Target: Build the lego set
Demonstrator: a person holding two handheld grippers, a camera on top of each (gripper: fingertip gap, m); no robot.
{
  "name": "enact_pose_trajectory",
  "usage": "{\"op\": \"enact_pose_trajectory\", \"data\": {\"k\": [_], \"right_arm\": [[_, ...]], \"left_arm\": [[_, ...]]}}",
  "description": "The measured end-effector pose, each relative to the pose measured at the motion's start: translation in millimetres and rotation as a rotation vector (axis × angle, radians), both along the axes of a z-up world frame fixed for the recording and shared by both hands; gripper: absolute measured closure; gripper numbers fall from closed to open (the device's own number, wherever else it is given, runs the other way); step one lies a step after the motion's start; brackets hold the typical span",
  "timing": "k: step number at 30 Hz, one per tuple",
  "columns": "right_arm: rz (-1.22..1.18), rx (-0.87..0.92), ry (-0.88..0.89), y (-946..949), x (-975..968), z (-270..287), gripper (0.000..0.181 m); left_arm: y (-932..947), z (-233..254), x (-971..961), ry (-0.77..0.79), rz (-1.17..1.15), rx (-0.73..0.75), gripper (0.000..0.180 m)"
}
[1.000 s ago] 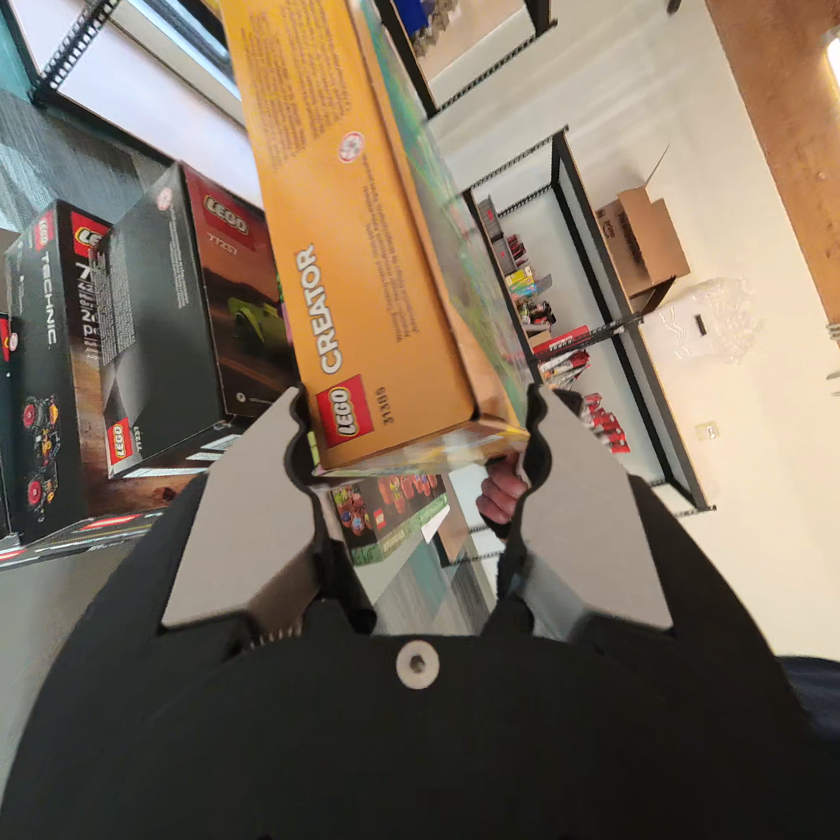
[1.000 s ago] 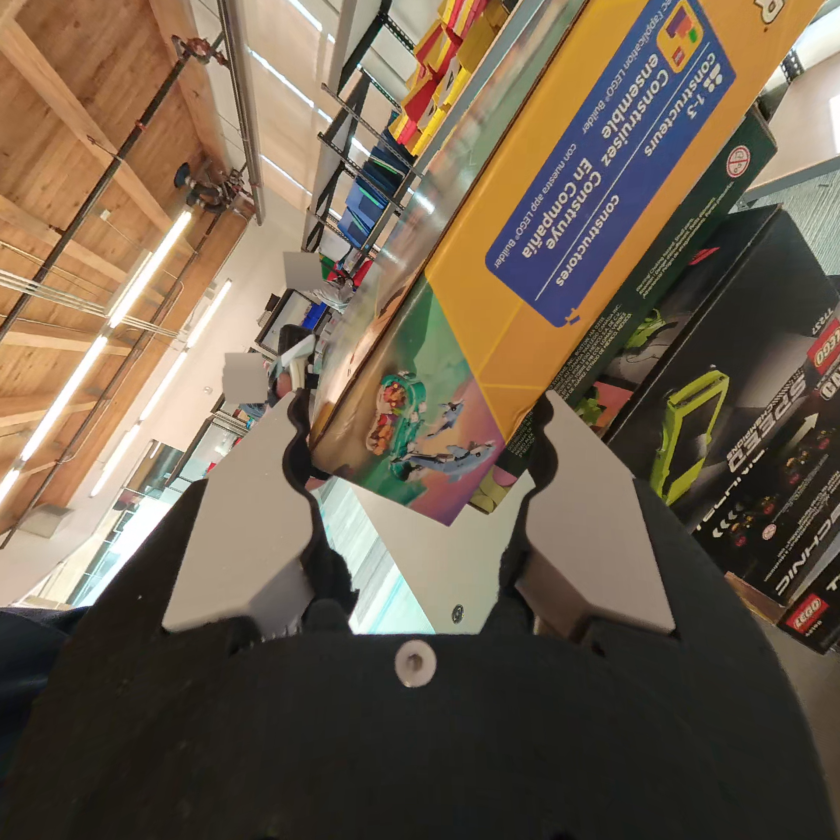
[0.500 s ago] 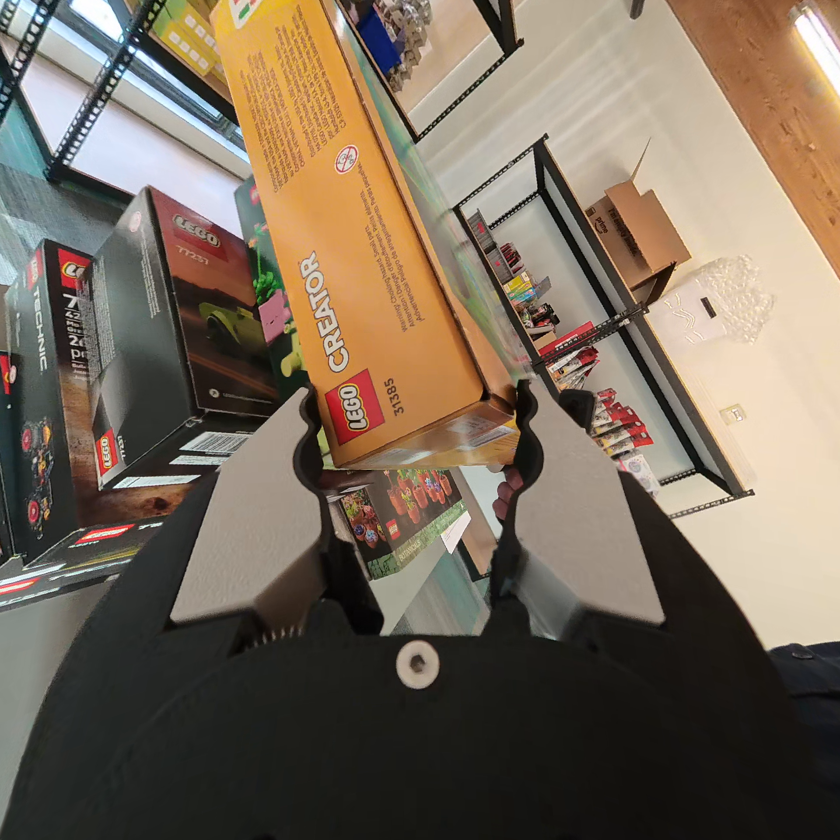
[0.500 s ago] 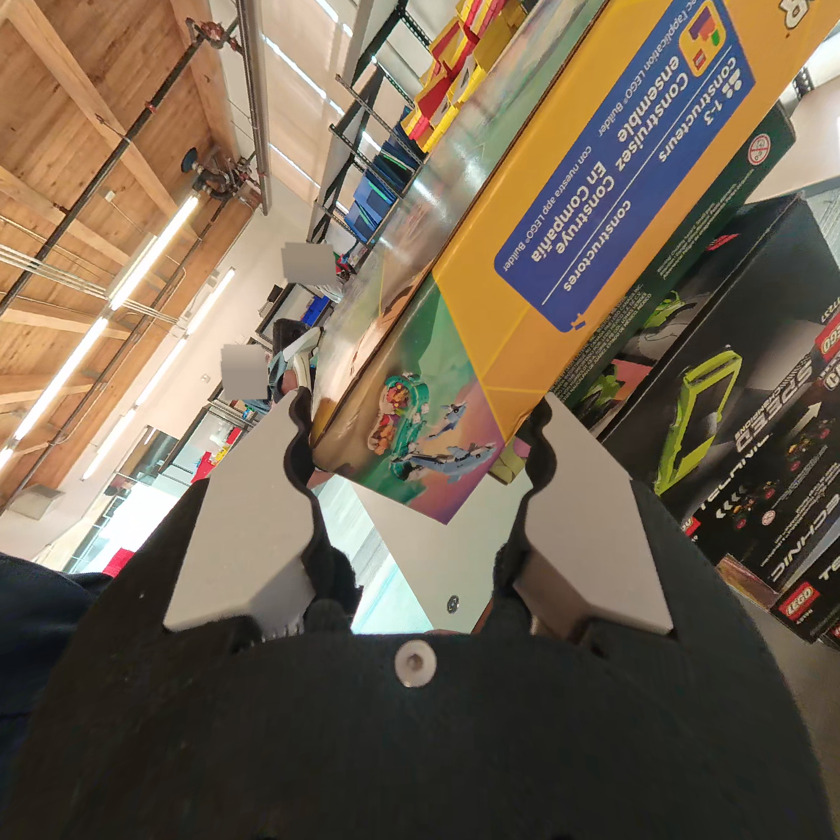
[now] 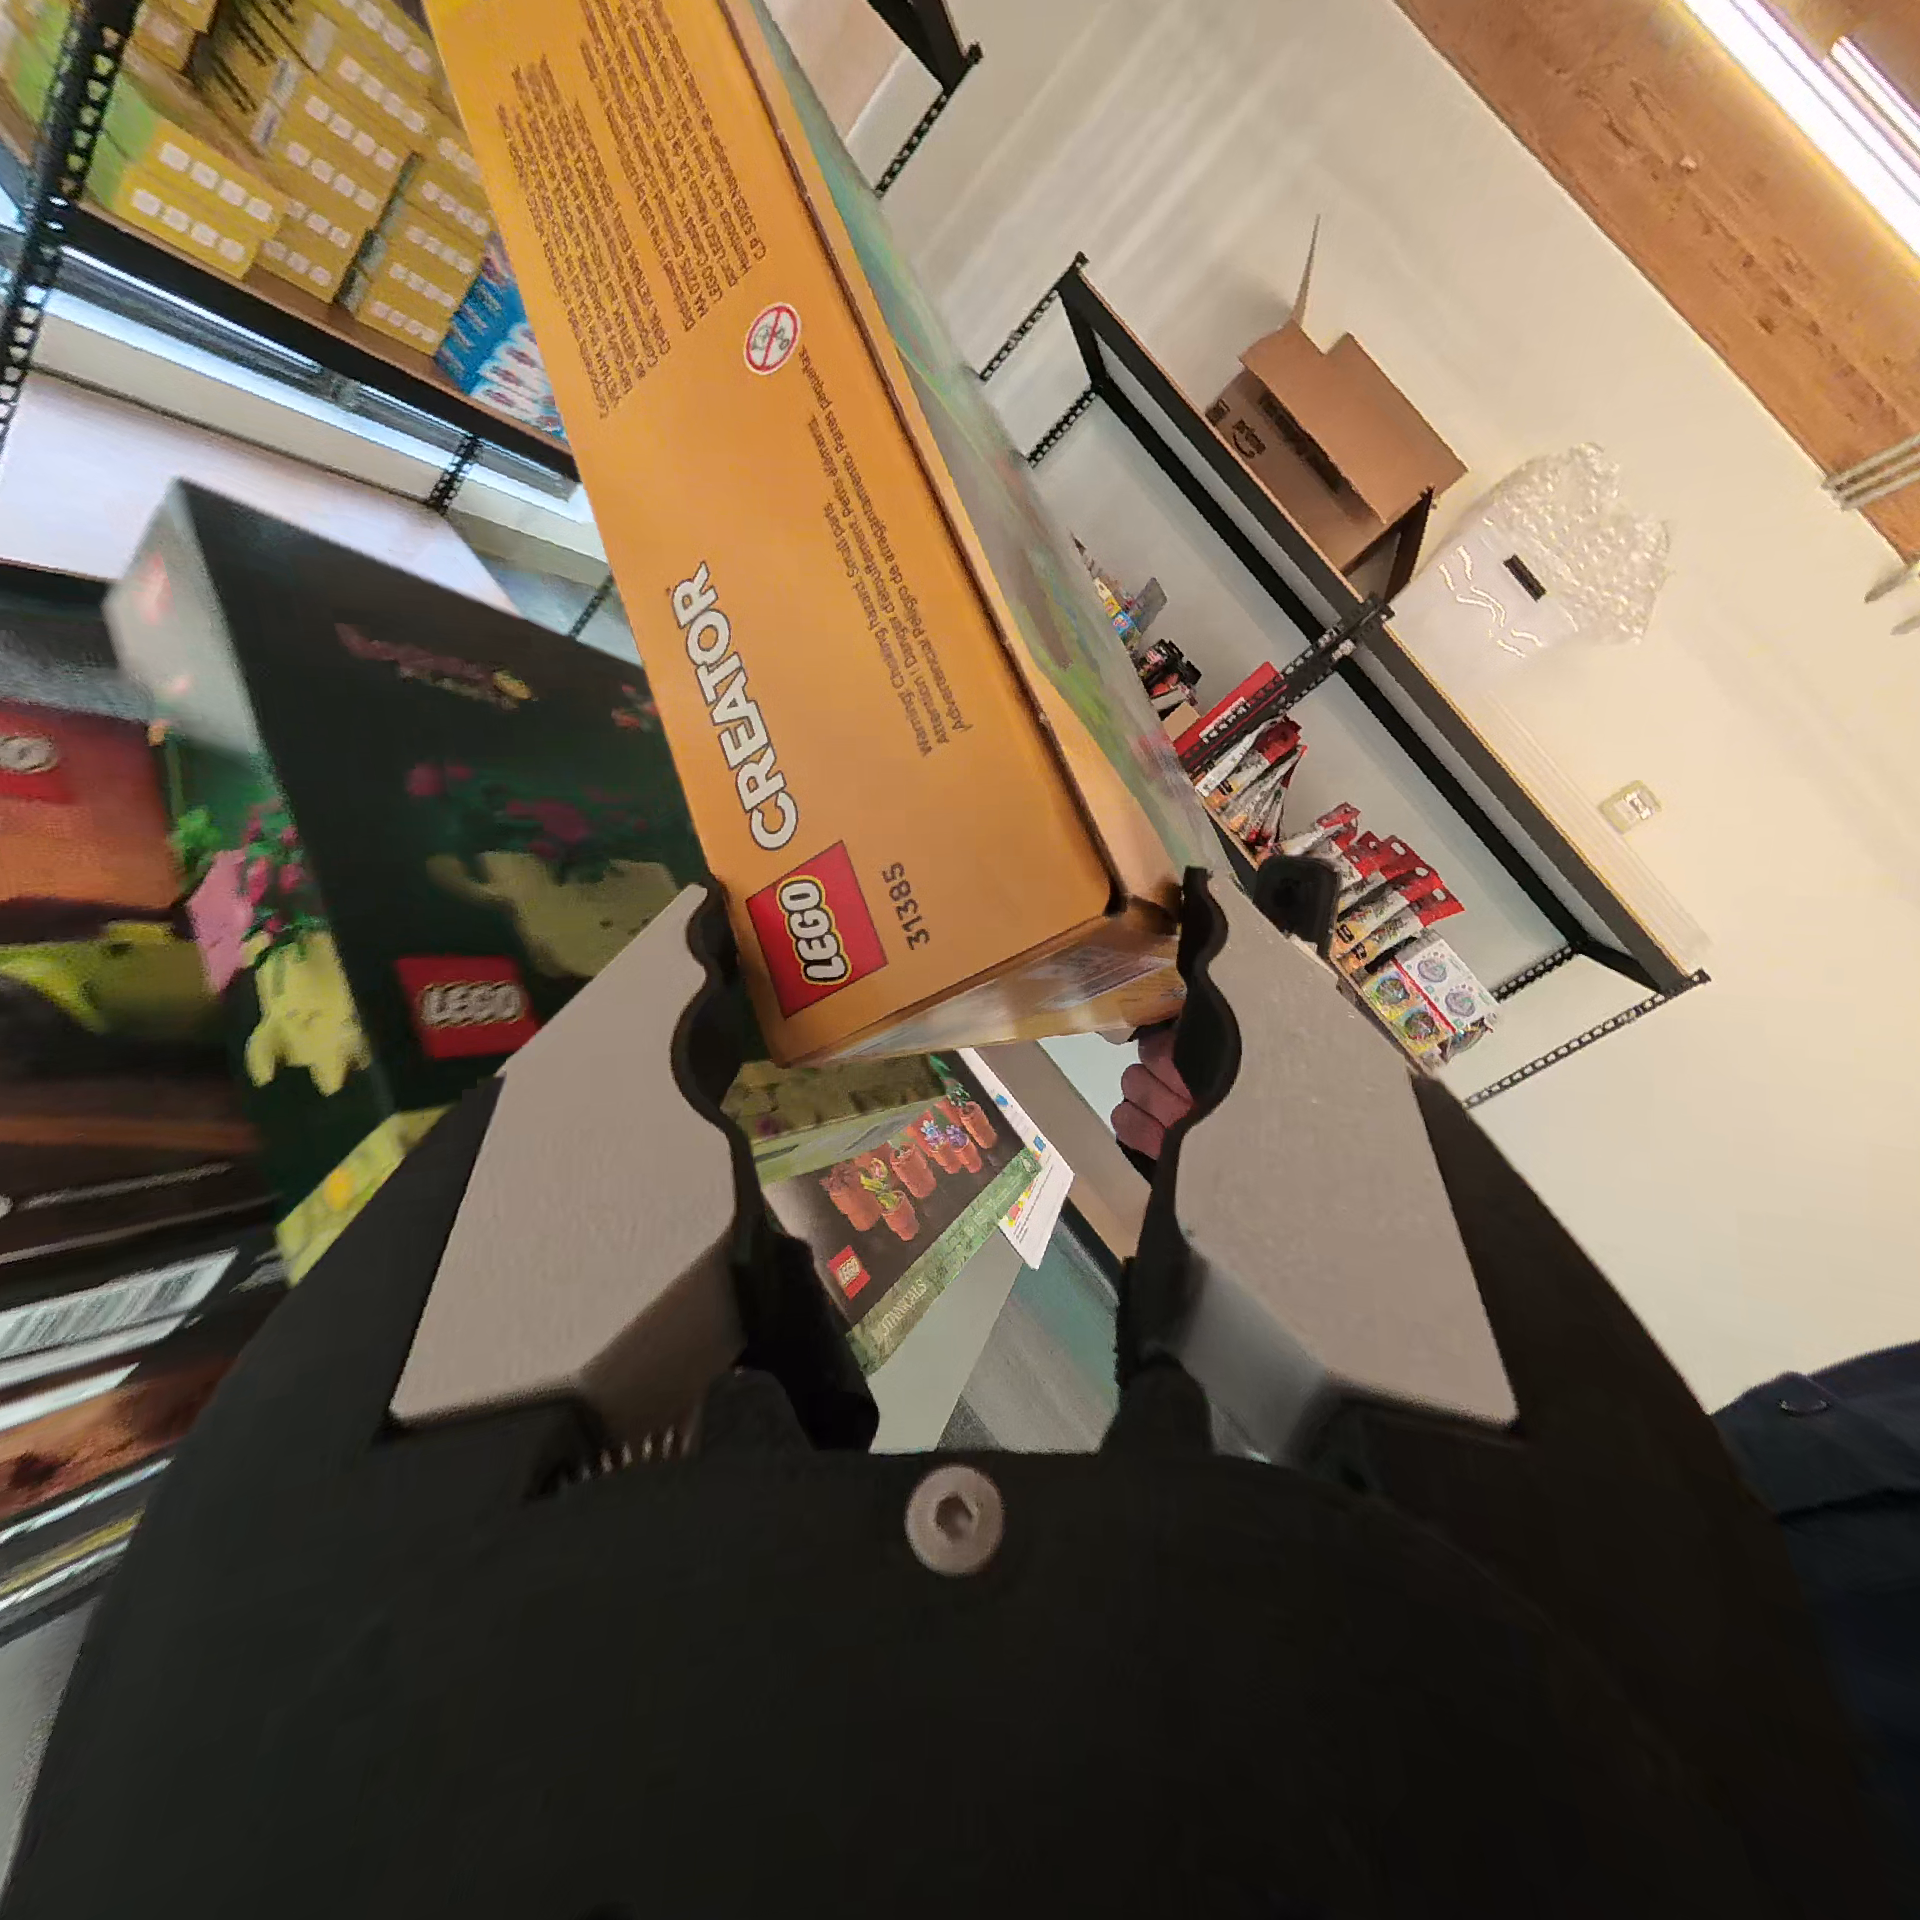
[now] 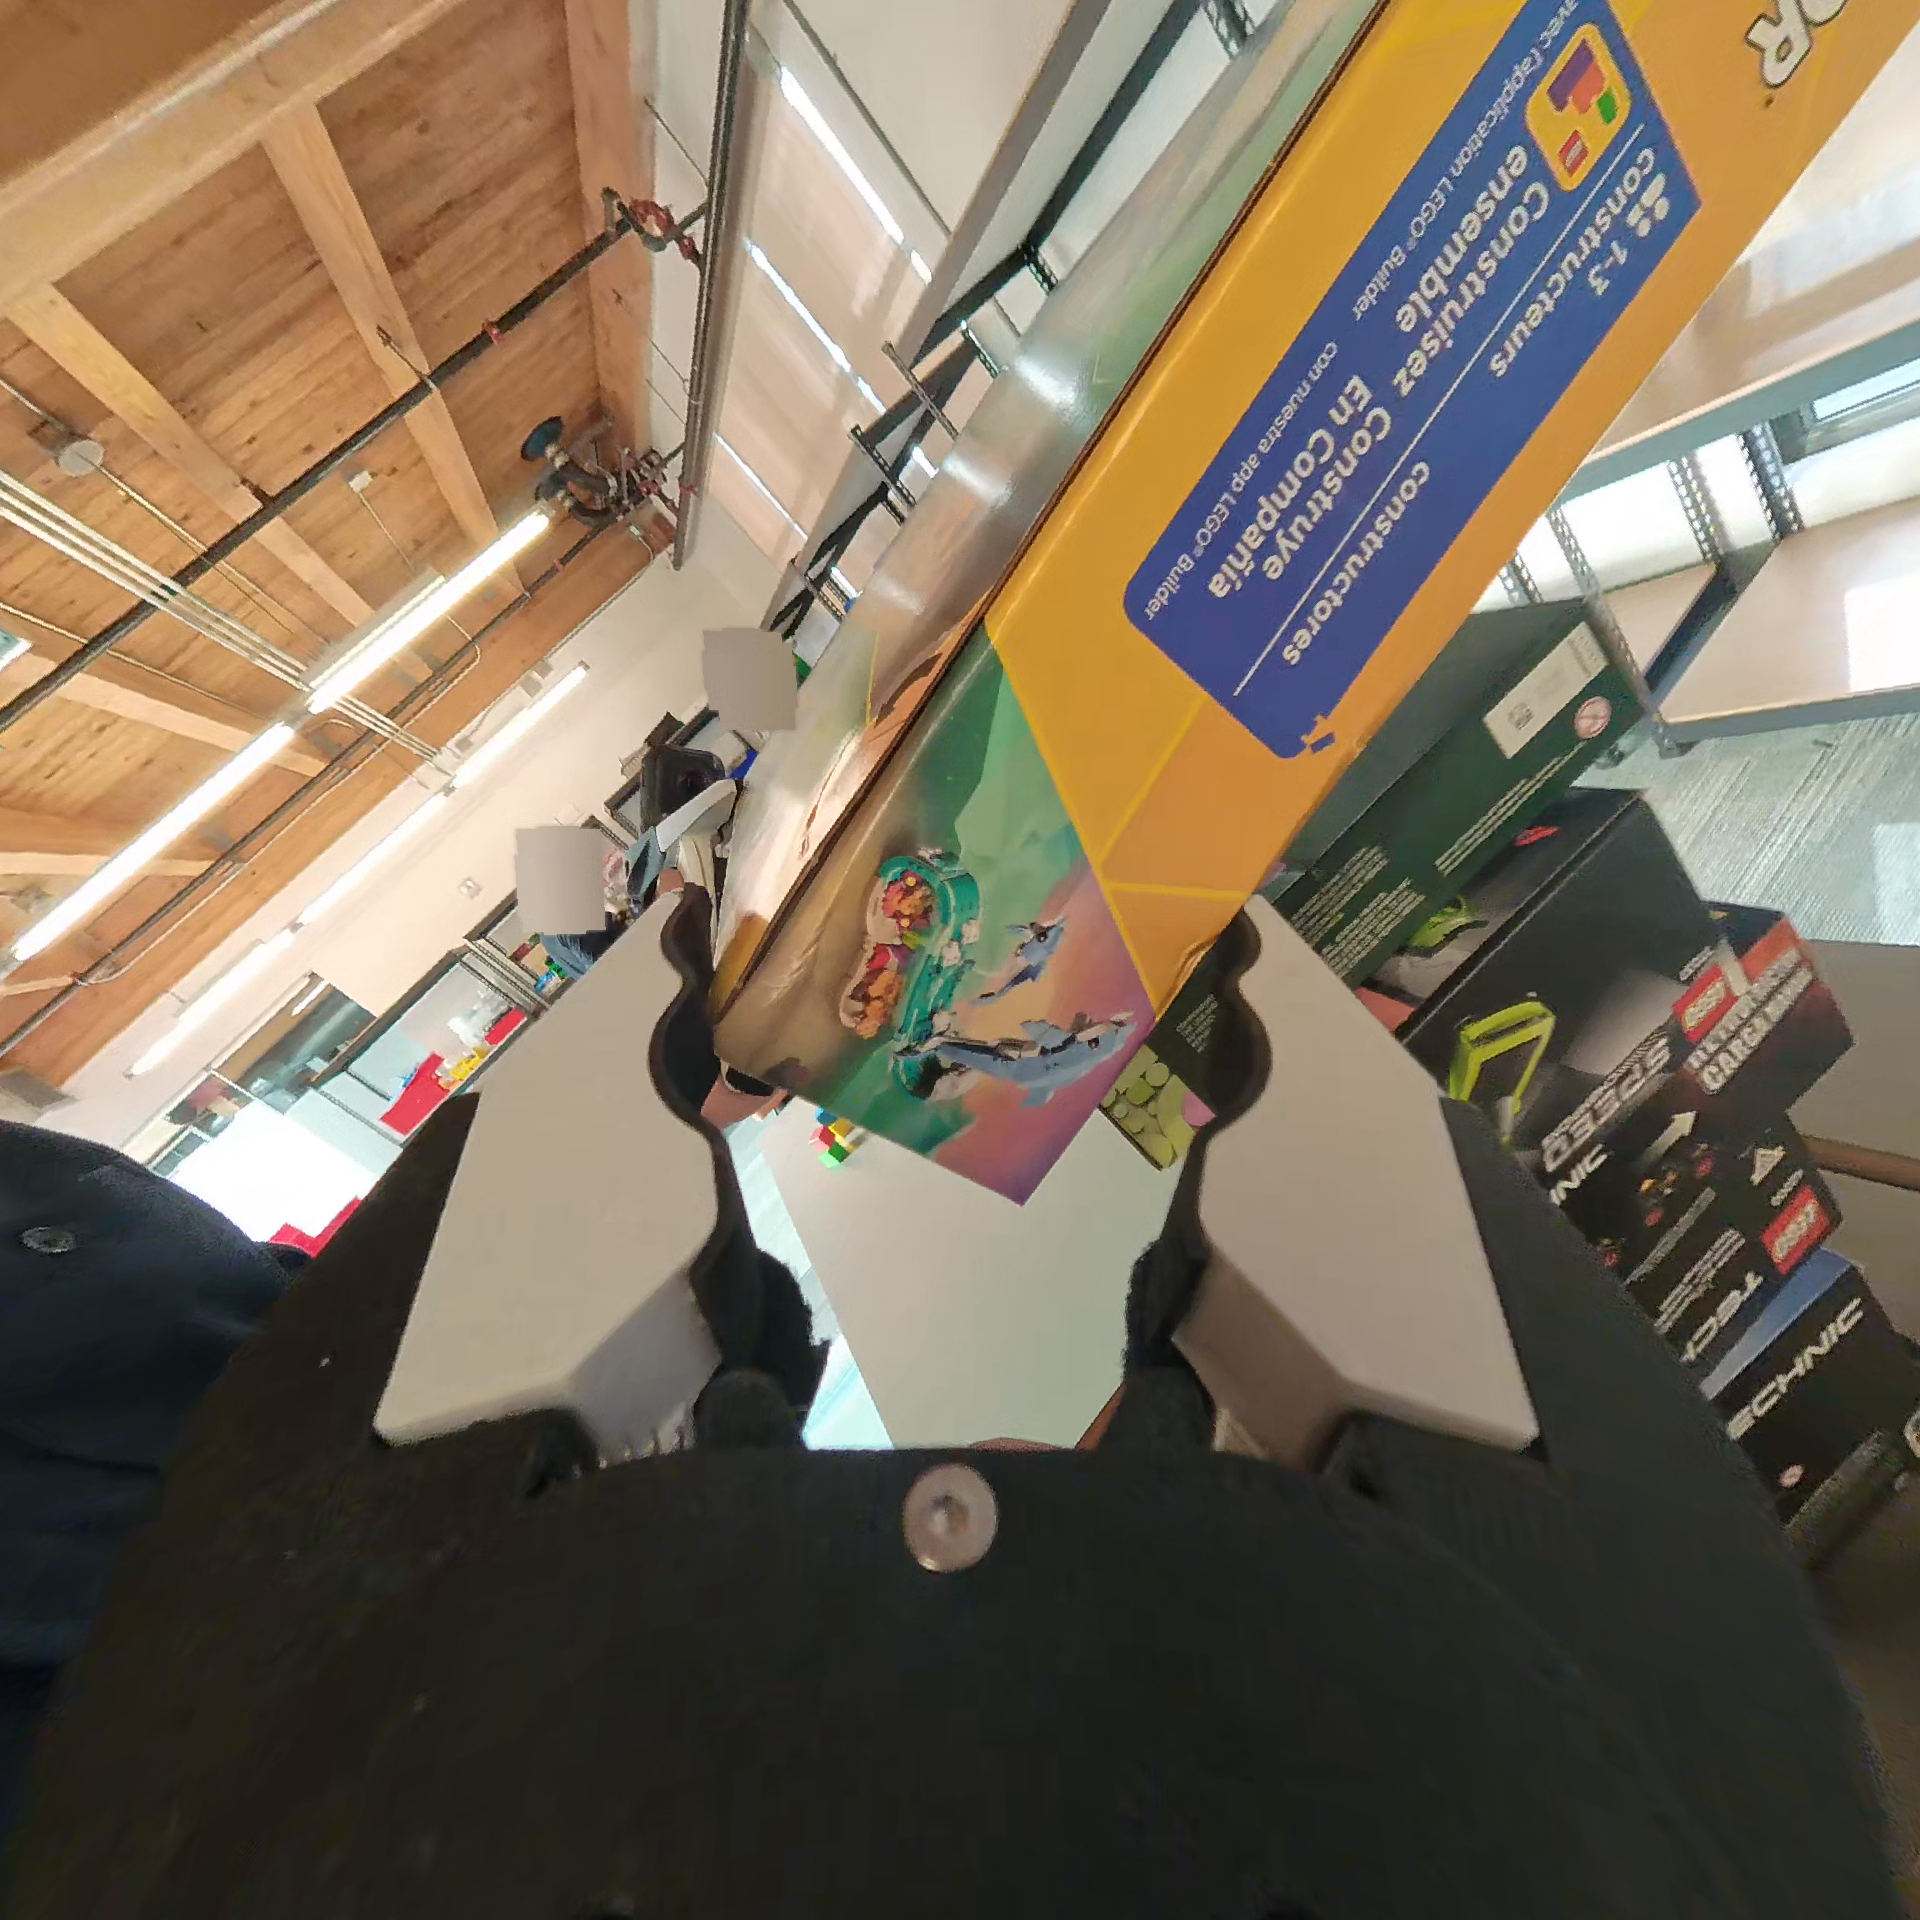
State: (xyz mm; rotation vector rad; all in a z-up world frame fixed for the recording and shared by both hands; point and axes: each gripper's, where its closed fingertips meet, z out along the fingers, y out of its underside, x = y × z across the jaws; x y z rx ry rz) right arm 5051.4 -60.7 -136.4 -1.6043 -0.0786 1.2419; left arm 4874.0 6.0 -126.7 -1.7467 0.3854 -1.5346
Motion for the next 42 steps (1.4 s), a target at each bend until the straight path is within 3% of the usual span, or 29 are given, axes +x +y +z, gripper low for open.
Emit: {"op": "enact_pose_trajectory", "data": {"k": [11, 29, 31, 35, 42], "right_arm": [[-0.121, 0.103, -0.011, -54, 93, 7, 0.085], [-0.296, -0.023, 0.0, -184, 237, -108, 0.086], [-0.29, -0.075, 0.01, -187, 246, -130, 0.086], [-0.288, -0.131, 0.093, -188, 263, -169, 0.086], [-0.289, -0.253, 0.178, -180, 280, -237, 0.086]], "left_arm": [[-41, 0, 98, 0.025, -0.199, 0.034, 0.097], [-165, -155, 248, 0.187, -0.549, -0.213, 0.098], [-170, -174, 257, 0.251, -0.56, -0.138, 0.094], [-167, -208, 271, 0.433, -0.54, -0.044, 0.105], [-173, -287, 272, 0.628, -0.696, -0.073, 0.117]]}}
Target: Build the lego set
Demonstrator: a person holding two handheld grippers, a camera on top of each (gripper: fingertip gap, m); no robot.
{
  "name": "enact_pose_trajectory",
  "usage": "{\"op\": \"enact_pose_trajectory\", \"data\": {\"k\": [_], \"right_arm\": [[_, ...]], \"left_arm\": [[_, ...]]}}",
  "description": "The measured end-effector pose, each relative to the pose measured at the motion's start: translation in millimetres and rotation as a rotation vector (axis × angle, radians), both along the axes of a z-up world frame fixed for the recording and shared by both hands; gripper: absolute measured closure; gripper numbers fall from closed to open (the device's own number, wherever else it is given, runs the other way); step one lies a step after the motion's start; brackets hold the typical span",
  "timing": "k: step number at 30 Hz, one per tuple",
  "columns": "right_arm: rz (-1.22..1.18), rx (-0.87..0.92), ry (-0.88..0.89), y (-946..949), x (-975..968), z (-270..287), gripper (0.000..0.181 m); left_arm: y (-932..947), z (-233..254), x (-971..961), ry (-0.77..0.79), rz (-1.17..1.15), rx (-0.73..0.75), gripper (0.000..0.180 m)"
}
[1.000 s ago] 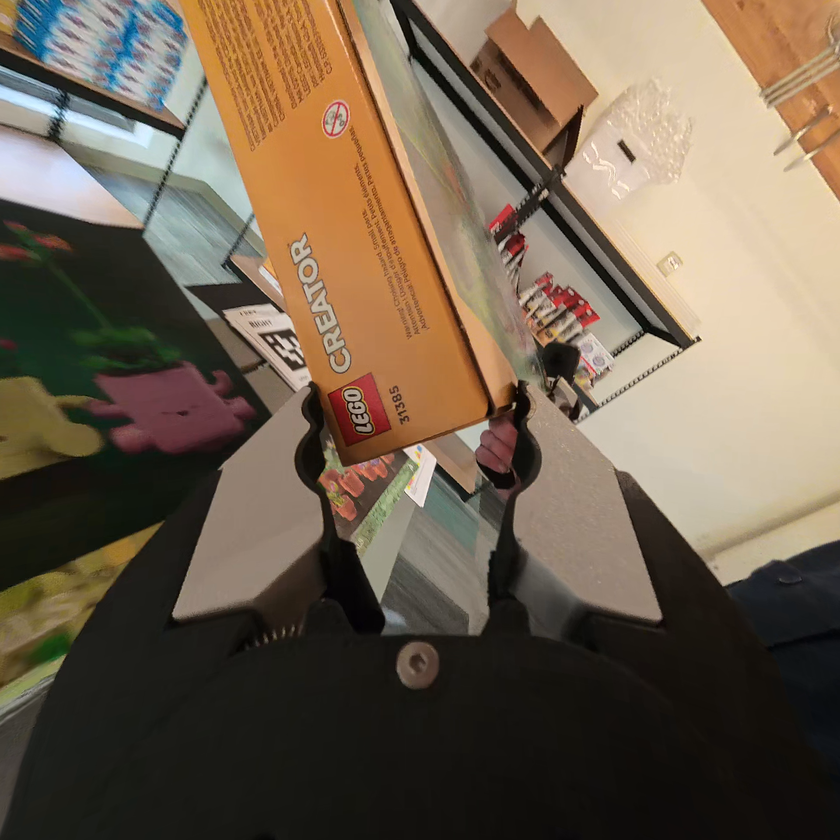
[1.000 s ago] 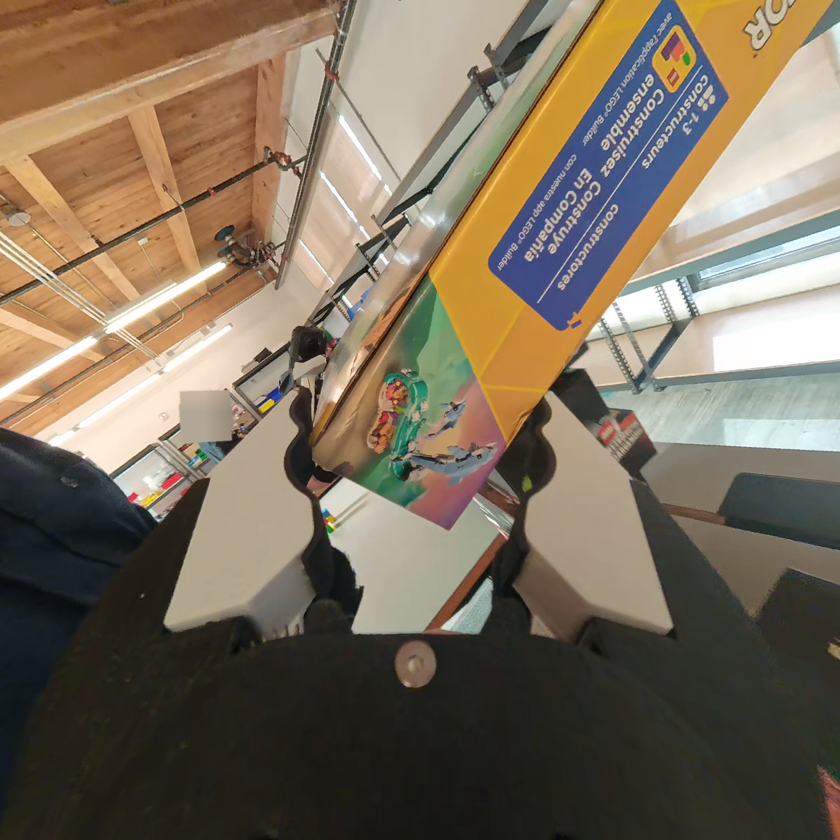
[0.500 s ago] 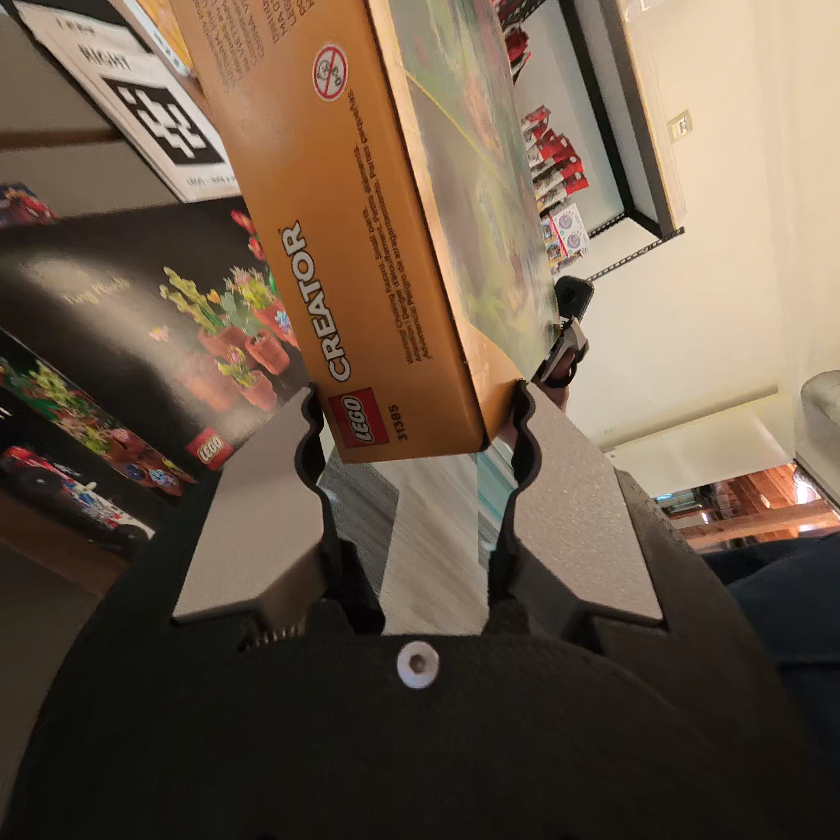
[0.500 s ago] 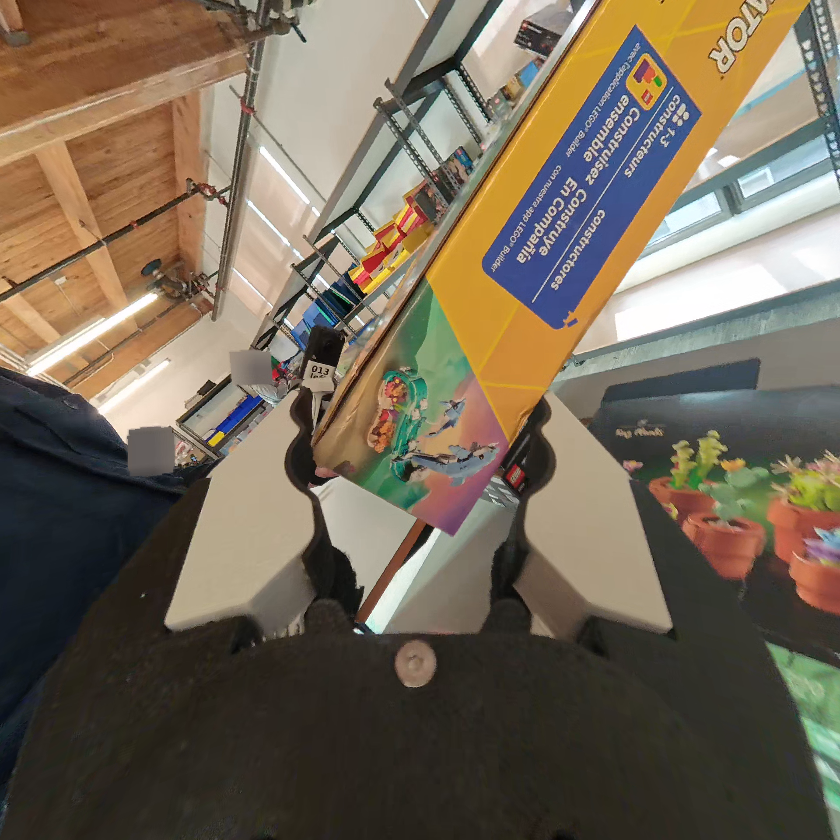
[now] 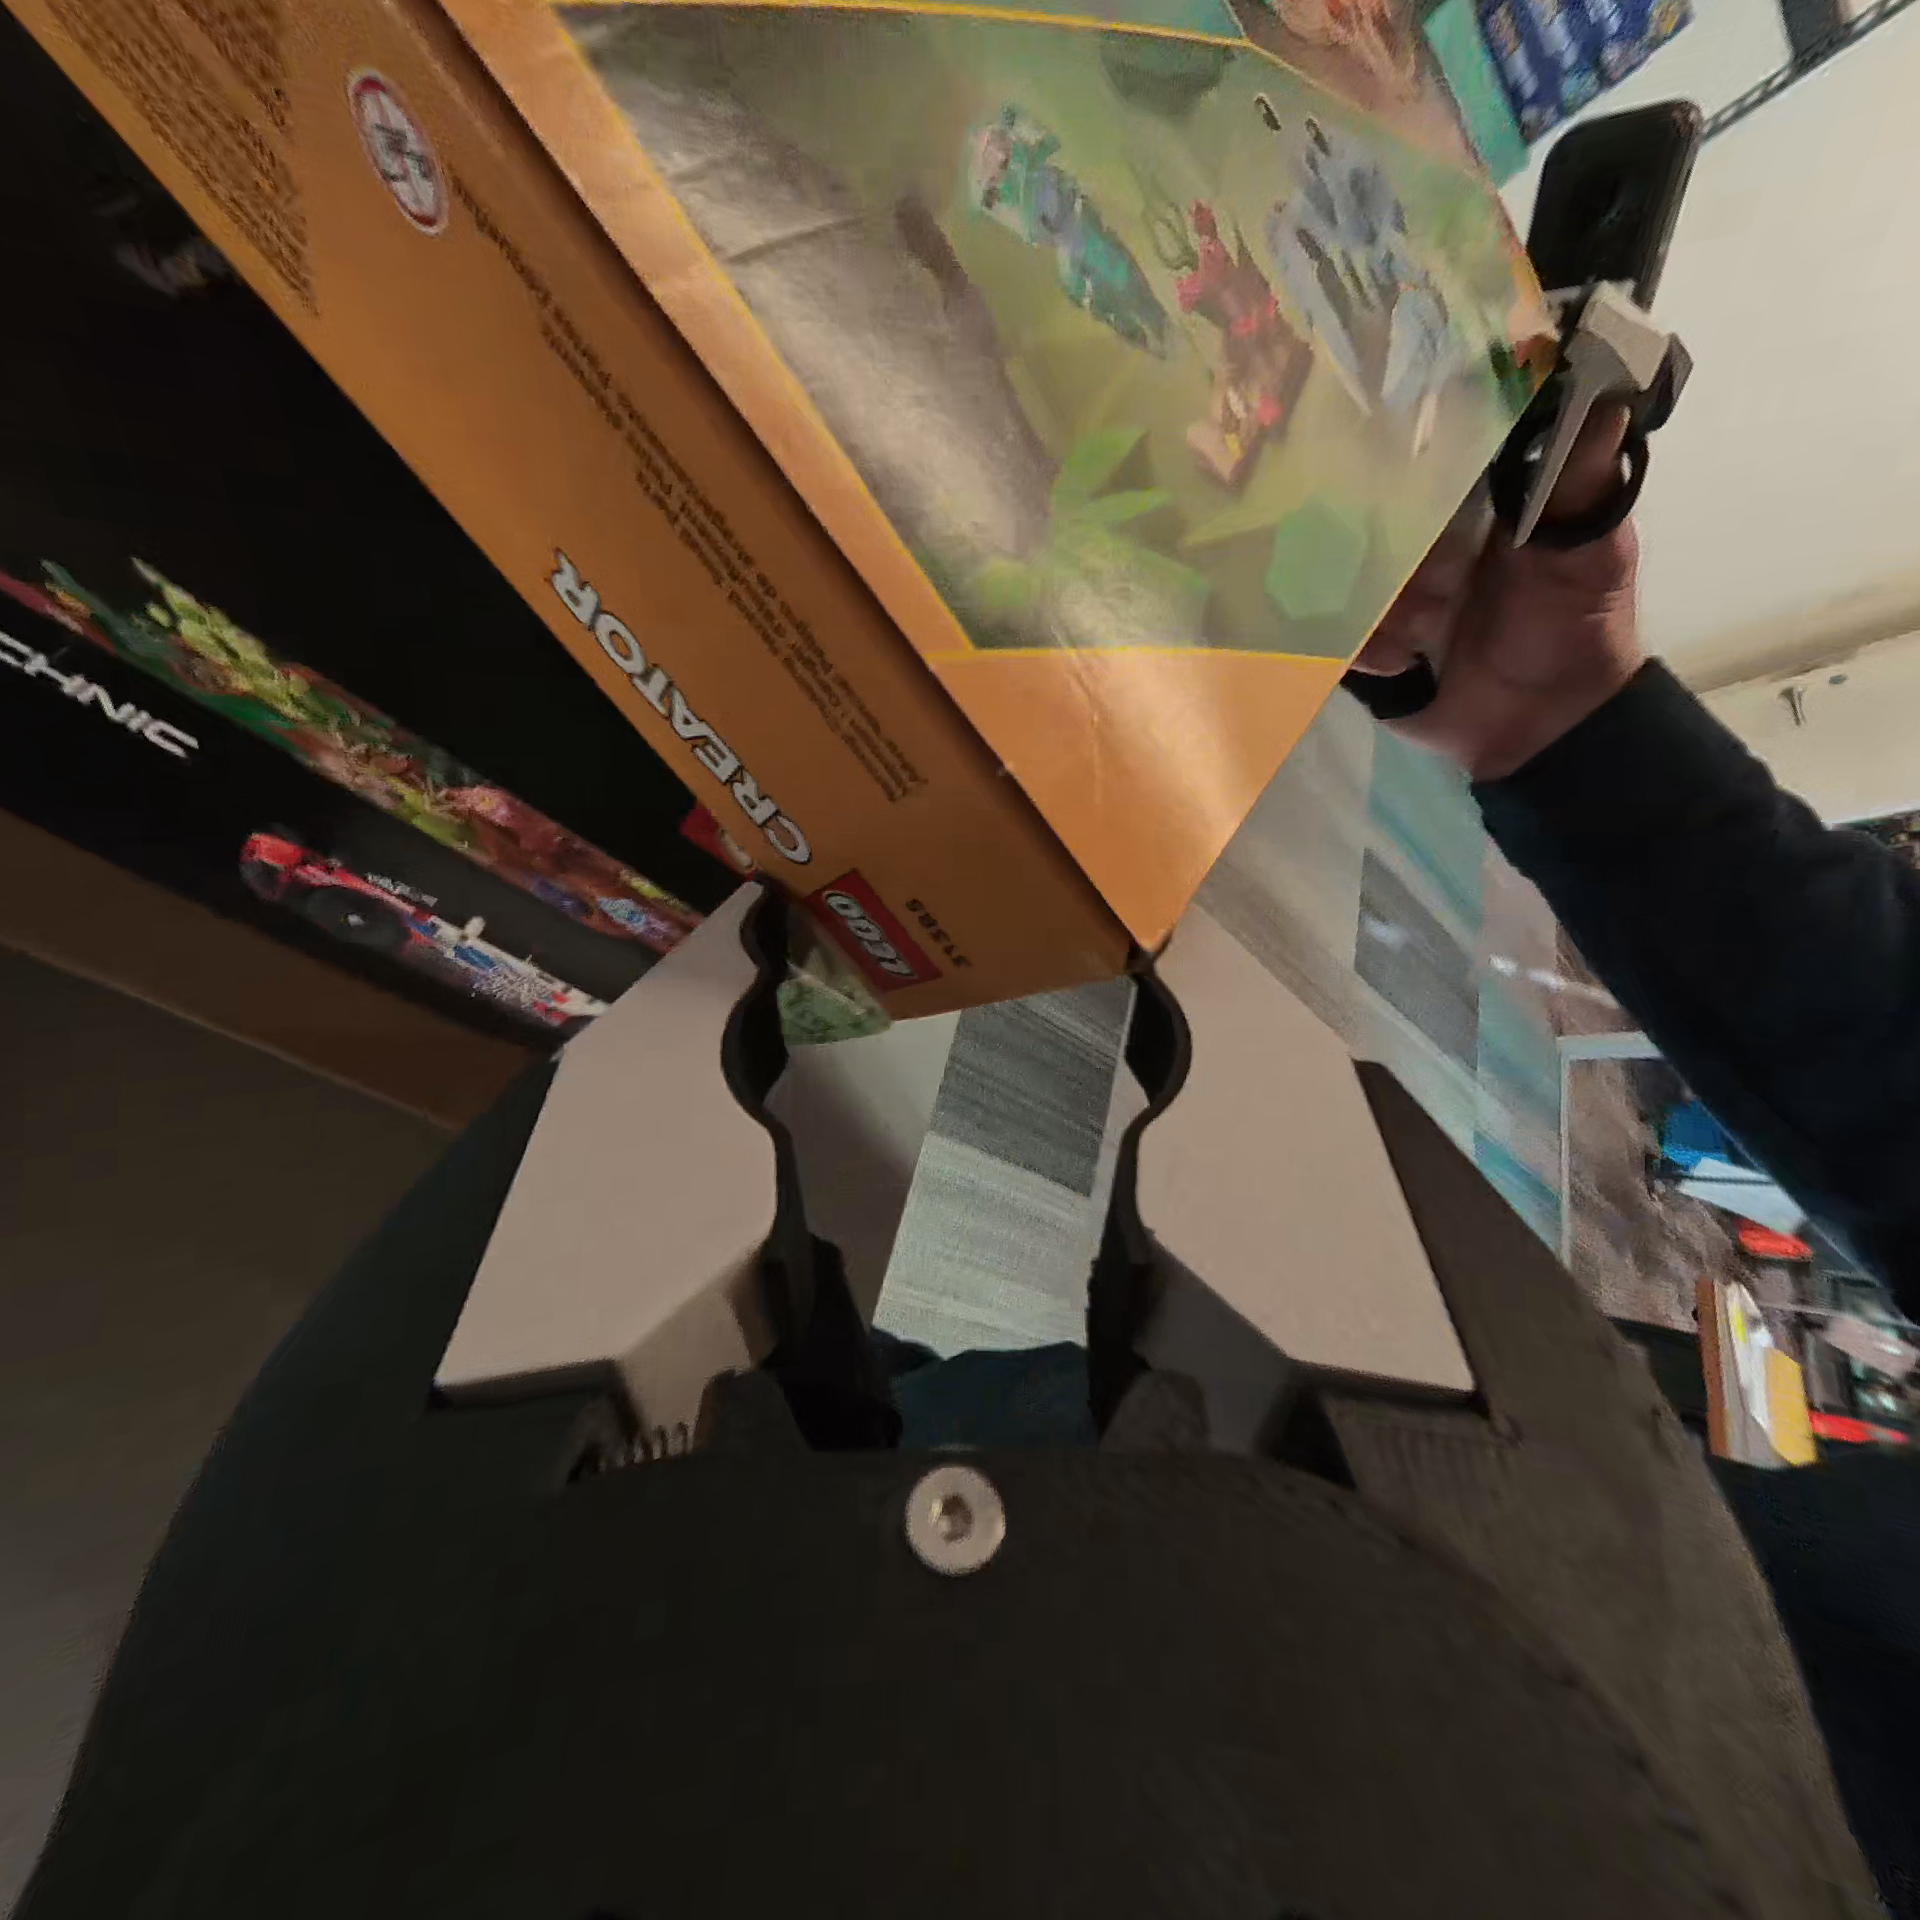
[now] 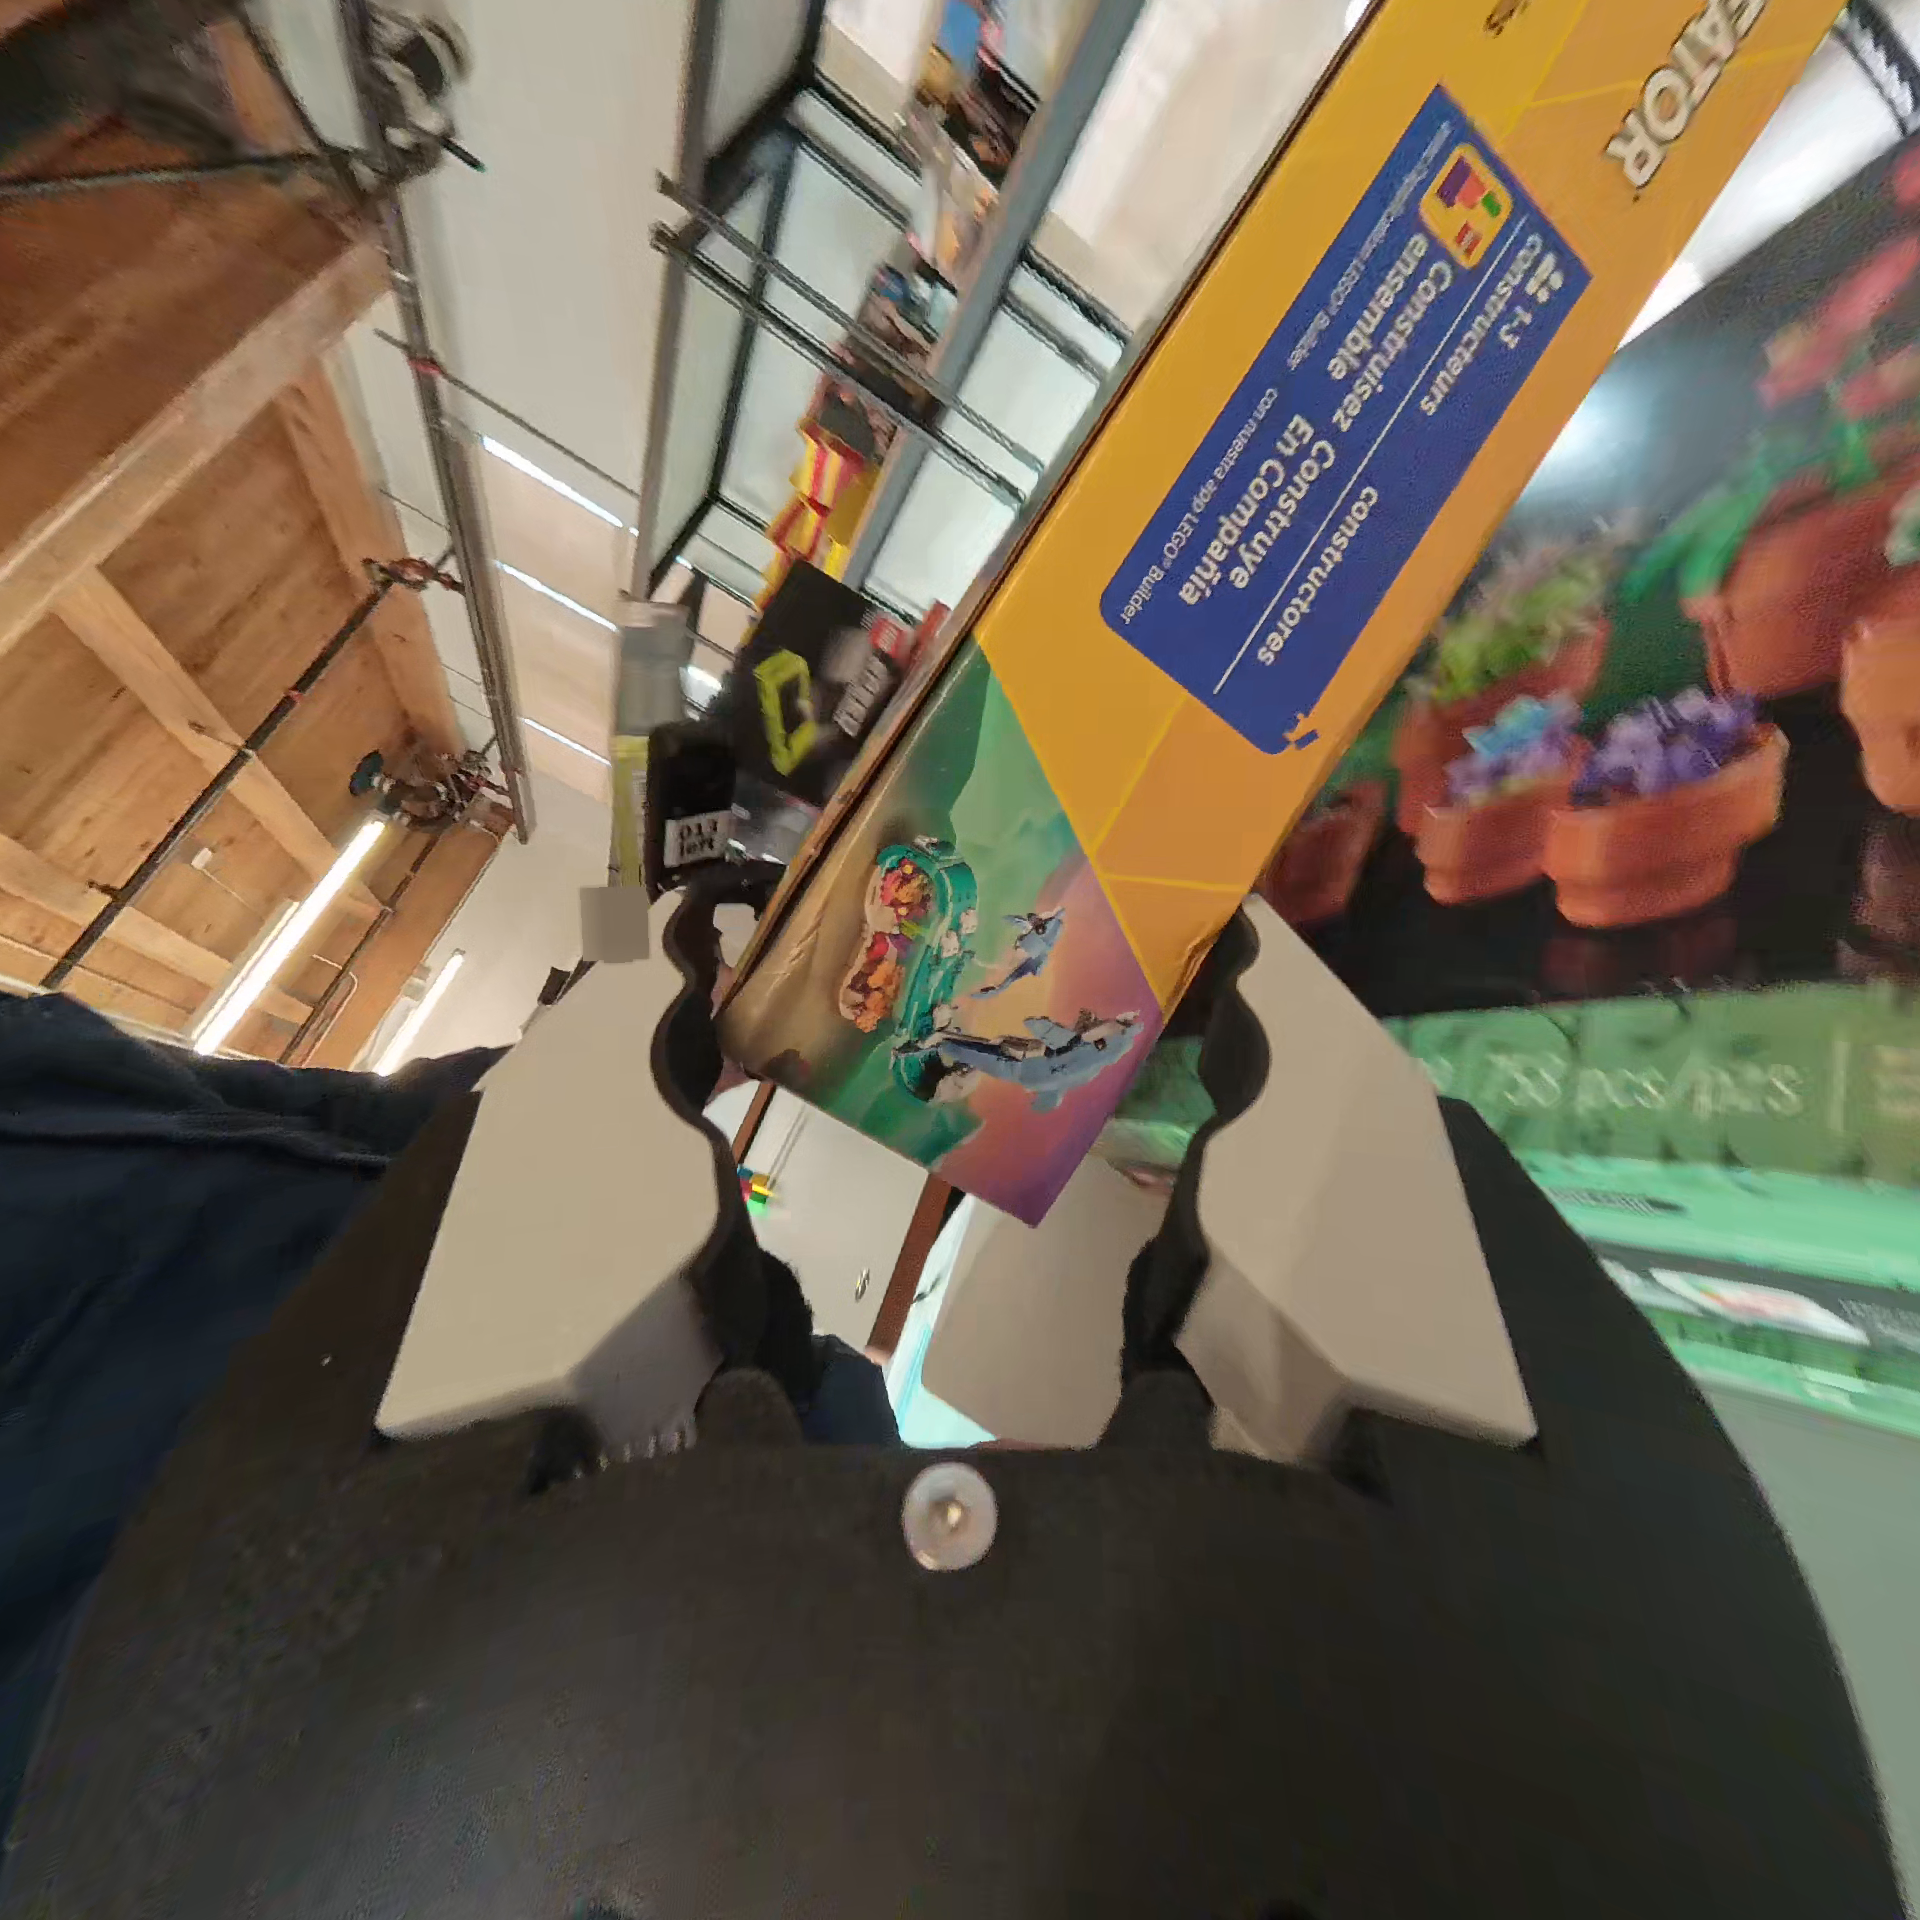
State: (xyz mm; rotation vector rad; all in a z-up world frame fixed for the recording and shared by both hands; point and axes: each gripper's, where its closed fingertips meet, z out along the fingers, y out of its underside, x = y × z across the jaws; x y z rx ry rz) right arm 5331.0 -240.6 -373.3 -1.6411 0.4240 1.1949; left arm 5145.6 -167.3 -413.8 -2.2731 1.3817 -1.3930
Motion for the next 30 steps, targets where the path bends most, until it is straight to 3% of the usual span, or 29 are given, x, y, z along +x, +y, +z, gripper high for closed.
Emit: {"op": "enact_pose_trajectory", "data": {"k": [3, 5, 8, 13, 19, 21, 24, 30], "right_arm": [[-0.022, -0.071, 0.053, 5, 12, -36, 0.087], [-0.078, -0.108, 0.033, 7, 28, -50, 0.098], [-0.097, -0.226, -0.046, 12, 39, -69, 0.092], [-0.191, -0.262, -0.065, 15, 59, -71, 0.087], [-0.306, -0.309, -0.129, 10, 64, -69, 0.076], [-0.381, -0.276, -0.131, 1, 75, -57, 0.082], [-0.502, -0.241, -0.092, -18, 89, -42, 0.088], [-0.491, -0.356, -0.088, -34, 54, -62, 0.097]], "left_arm": [[-10, -39, 0, 0.086, -0.131, -0.028, 0.106], [-16, -55, 2, 0.117, -0.203, -0.046, 0.115], [-18, -57, 6, 0.113, -0.314, -0.017, 0.125], [-38, -55, 7, 0.081, -0.394, -0.056, 0.124], [-53, -40, -3, 0.013, -0.283, -0.178, 0.119], [-59, -39, -15, 0.008, -0.257, -0.201, 0.12], [-53, -28, -21, -0.04, -0.191, -0.154, 0.121], [-23, -15, -1, -0.068, -0.062, -0.024, 0.105]]}}
